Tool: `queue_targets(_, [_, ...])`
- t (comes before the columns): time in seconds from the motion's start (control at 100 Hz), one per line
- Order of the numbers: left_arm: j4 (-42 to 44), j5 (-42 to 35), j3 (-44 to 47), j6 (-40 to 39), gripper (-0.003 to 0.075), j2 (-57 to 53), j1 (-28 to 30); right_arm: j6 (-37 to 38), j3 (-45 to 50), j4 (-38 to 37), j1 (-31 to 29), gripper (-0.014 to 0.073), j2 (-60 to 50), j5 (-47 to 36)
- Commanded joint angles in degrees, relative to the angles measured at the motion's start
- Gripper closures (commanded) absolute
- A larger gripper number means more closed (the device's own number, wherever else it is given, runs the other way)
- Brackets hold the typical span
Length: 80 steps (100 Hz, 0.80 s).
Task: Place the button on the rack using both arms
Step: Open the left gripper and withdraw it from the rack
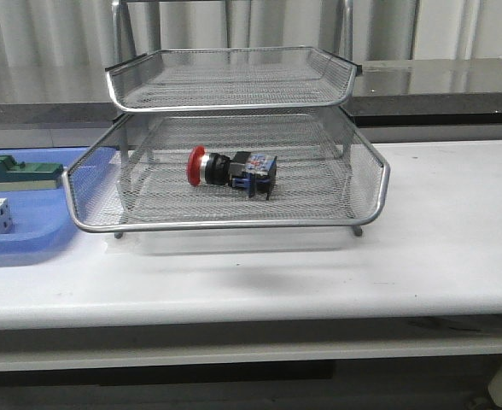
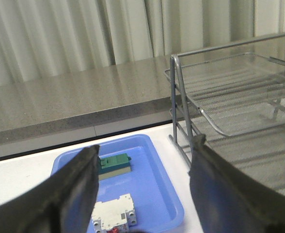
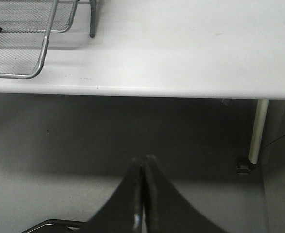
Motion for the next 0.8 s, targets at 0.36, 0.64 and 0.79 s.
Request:
queue_targets(0.36, [-6.2,-13.3,6.4,-0.7,0.0320,-4.6,0.1,-0.1,-1.8,-0.6,-0.2,0.0664,0.4,-3.2])
queue_targets(0.64, [-6.2,-13.3,6.4,-0.7,0.0687,-4.6,0.1,-0.1,-1.8,-0.6,-0.2,0.0664,0.4,-3.2])
queue_targets(0.79, [-6.2,-13.3,6.4,-0.7,0.0741,-4.6,0.1,-0.1,-1.8,-0.6,-0.2,0.0664,0.4,-3.2])
